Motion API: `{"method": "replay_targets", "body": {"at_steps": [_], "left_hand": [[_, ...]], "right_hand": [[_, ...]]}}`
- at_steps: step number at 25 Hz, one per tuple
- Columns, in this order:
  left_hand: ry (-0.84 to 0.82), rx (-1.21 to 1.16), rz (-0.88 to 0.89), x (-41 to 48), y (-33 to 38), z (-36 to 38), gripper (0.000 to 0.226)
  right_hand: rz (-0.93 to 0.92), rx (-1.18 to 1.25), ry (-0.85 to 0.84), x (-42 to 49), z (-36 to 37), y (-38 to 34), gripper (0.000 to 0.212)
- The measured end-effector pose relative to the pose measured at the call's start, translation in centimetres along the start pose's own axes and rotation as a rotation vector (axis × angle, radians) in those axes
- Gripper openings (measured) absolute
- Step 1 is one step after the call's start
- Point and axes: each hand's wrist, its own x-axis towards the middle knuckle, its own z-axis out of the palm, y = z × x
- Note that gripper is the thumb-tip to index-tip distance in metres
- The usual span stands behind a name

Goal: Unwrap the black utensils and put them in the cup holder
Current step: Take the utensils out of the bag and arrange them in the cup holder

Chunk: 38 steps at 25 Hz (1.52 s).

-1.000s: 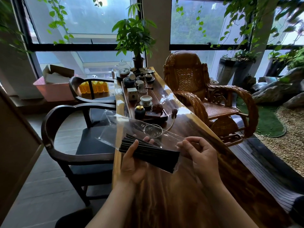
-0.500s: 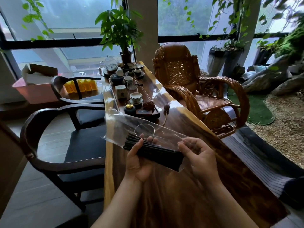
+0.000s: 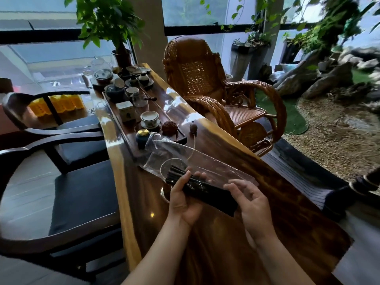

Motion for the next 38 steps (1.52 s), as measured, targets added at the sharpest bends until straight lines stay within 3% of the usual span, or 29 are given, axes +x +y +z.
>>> {"method": "replay_targets", "body": {"at_steps": [6,11,23,26,31,38], "left_hand": [[0.018,0.010,-0.122,2.0,-0.5,-0.2,0.016],[0.024,-0.036,-0.244,2.8,-1.4,-0.3,0.016],[0.091,-0.177,-0.289,3.8,-2.6,-0.7,0.031],[0.098,-0.173,-0.321,4.0,-2.6,-0.8,0.046],[0.114,-0.129,-0.321,4.3,-2.0,-1.1,0.071],[0.128,-0.025,-0.304,3.7,-1.2,-1.0,0.063]], "right_hand": [[-0.051,-0.142,0.205,0.6,0.4,0.8,0.025],[-0.143,-0.291,0.298,1.3,-0.3,0.4,0.016],[-0.296,-0.482,0.222,3.2,0.6,-2.5,0.019],[-0.339,-0.514,0.195,4.1,1.1,-3.2,0.026],[-0.386,-0.555,0.164,5.1,1.8,-3.6,0.020],[-0.431,-0.616,0.120,6.3,3.3,-5.1,0.023]]}}
